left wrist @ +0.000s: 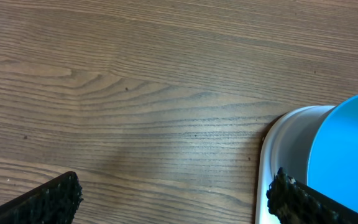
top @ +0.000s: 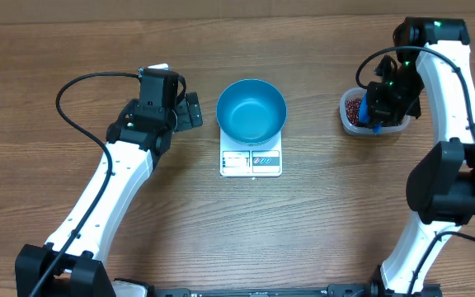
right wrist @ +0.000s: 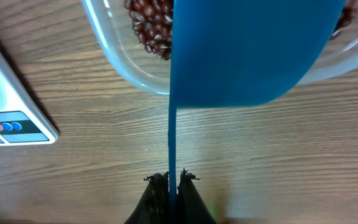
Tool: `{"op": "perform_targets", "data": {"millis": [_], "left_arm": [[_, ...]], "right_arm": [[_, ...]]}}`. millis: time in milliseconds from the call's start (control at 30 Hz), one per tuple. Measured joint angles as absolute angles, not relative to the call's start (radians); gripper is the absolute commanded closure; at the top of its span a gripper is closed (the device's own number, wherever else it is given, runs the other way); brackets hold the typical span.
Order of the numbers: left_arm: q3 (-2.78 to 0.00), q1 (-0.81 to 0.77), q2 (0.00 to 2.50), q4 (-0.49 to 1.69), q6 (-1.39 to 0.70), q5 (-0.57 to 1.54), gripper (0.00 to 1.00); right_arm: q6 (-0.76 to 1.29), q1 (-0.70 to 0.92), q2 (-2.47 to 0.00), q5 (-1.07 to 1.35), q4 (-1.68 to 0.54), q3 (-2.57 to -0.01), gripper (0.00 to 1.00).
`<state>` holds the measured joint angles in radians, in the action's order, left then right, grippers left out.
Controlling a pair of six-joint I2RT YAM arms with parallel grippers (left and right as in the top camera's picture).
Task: Scoop item into bowl and weigh 150g on scale
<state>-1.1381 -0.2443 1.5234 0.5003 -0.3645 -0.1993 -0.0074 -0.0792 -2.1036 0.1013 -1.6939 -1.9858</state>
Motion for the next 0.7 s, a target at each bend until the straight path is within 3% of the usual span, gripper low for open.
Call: {"op": "perform_targets", "data": {"millis": [467, 500, 533, 567, 700], "left_arm": [[-1.138, -0.244, 1.523, 0.500, -0.364, -0.199, 0.00], [-1.138, -0.244, 1.523, 0.500, -0.364, -0.199, 0.00], [-1.138, -0.244, 1.523, 0.500, -0.364, -0.199, 0.00], [-1.138, -0.244, 1.523, 0.500, -0.364, -0.199, 0.00], [-1.138, -0.244, 1.523, 0.500, -0.364, -0.199, 0.01]], "right_arm": [[-0.006, -0.087, -2.188, 0.097, -1.683, -1.983, 0.97], [-0.007, -0.087, -2.189, 0.096, -1.683, -1.982, 0.93], [-0.006, -0.087, -2.189, 0.096, -1.684, -1.980, 0.76], [-0.007, -0.087, -2.189, 0.092, -1.687, -1.980, 0.44], [-0.004, -0.089, -2.193, 0.071, -1.695, -1.980, 0.11]]}}
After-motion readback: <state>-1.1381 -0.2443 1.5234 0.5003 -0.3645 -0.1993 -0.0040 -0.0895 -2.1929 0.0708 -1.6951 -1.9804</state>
